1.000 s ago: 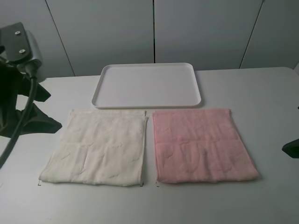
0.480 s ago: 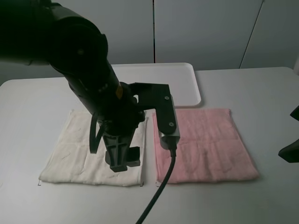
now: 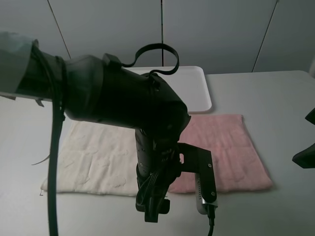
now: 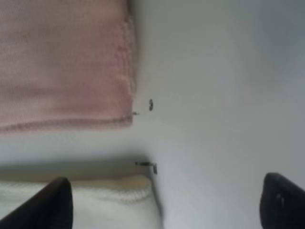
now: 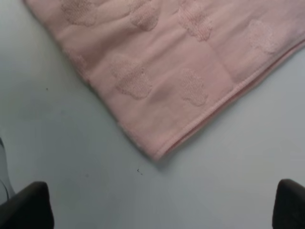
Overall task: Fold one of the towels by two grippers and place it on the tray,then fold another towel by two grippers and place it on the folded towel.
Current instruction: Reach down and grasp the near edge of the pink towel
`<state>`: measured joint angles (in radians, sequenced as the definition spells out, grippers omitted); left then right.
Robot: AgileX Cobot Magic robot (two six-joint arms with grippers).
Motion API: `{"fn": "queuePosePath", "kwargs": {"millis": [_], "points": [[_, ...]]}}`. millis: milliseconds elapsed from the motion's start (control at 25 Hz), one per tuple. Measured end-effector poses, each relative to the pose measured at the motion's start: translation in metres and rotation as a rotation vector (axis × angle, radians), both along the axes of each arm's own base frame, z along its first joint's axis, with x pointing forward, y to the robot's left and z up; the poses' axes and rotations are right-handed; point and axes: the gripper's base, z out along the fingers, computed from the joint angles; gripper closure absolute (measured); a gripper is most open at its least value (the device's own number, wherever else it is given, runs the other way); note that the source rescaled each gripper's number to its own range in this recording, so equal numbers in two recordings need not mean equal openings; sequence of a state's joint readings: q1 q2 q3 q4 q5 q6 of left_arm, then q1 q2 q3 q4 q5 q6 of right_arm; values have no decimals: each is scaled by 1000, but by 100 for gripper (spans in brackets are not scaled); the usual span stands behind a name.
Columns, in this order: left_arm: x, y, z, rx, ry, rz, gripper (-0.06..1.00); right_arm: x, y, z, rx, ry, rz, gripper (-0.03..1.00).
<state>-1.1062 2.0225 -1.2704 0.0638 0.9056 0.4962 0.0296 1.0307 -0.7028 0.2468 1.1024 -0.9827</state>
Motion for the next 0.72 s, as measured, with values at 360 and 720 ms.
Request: {"fn": "queuePosePath", "kwargs": {"millis": [360, 720], "points": [[2, -4, -3, -37, -26, -1, -6, -2, 0, -6, -7, 14, 26, -3], [0, -17, -15, -36, -27, -14, -6, -4, 0, -19, -10, 73, 37, -3]]}}
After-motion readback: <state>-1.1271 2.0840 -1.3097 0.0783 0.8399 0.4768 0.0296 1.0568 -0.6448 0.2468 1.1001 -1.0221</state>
